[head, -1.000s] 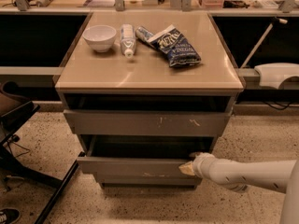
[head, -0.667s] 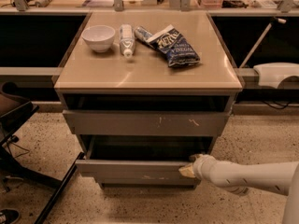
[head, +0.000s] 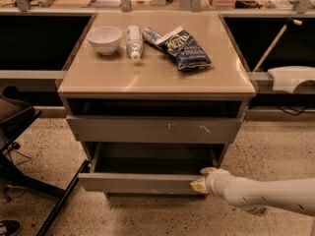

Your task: Open middle drawer

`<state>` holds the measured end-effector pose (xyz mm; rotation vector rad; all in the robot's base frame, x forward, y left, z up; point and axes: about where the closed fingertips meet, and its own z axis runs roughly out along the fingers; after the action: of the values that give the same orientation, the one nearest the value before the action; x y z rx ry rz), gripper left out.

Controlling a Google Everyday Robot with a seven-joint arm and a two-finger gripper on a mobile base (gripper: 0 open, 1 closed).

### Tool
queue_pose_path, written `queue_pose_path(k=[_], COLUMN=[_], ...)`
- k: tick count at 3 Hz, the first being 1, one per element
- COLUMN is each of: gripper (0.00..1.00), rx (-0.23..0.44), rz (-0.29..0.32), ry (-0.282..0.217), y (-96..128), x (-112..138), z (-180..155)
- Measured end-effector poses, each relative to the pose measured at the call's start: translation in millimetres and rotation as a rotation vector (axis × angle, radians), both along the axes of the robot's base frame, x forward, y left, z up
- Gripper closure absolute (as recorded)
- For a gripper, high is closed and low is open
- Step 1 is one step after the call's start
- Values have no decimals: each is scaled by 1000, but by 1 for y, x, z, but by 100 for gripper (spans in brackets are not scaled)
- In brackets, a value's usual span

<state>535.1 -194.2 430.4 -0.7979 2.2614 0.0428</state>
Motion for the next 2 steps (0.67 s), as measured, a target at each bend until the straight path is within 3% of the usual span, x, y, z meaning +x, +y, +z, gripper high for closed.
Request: queue_pose_path(k=[2], gripper=[100], rx=[-3], rz=[-4], ry=[2], y=[-2], x=[-9], z=[3])
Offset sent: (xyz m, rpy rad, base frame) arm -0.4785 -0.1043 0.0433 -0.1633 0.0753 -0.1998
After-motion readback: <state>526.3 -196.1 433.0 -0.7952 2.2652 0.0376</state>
